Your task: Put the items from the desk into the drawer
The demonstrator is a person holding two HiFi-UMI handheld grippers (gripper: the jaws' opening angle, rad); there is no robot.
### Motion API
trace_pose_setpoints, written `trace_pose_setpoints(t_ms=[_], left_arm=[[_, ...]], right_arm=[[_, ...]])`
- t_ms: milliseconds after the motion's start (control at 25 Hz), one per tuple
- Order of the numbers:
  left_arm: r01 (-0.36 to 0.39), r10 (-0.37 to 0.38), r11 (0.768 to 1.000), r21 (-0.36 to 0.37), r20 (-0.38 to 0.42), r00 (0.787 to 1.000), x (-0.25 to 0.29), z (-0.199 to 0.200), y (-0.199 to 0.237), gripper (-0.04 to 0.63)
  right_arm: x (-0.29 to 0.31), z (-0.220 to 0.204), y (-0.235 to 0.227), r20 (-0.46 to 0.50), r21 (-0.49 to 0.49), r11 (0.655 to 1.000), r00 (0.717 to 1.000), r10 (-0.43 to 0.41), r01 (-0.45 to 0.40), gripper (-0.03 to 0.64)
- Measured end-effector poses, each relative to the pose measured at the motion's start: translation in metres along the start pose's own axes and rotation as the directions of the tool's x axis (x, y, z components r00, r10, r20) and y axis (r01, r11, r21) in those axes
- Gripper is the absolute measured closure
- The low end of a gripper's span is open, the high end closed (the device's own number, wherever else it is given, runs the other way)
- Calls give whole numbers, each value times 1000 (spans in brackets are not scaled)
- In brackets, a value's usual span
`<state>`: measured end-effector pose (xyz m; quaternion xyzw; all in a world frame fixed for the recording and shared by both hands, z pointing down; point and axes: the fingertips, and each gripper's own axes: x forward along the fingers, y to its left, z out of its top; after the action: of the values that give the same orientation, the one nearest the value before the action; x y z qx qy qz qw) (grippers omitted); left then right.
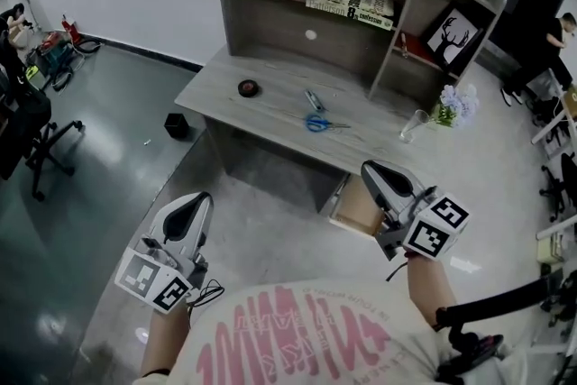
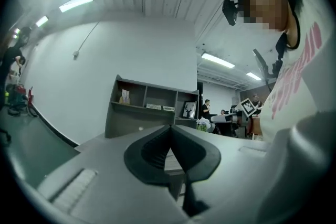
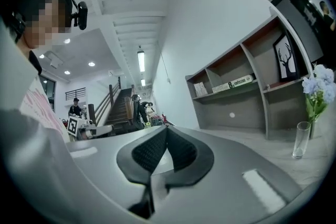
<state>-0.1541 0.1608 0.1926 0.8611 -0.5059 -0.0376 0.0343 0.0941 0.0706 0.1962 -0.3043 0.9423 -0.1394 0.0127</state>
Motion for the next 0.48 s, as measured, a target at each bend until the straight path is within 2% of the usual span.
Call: trace_pose_setpoints(t_ms=[120, 320, 480], left_arm=[[8, -8, 1000, -1, -3, 1000, 1, 3, 6, 577], [23, -24, 998, -64, -13, 1000, 11, -4, 6, 575], [7, -11, 995, -103, -40, 999, 15, -16, 18, 575]], right_arm=[[12, -7, -14, -12, 21, 999, 1000, -29, 29, 611], [23, -23, -37, -77, 42, 997, 995, -67, 70, 611], [36, -30, -58, -96, 74, 992, 991, -95, 102, 611]])
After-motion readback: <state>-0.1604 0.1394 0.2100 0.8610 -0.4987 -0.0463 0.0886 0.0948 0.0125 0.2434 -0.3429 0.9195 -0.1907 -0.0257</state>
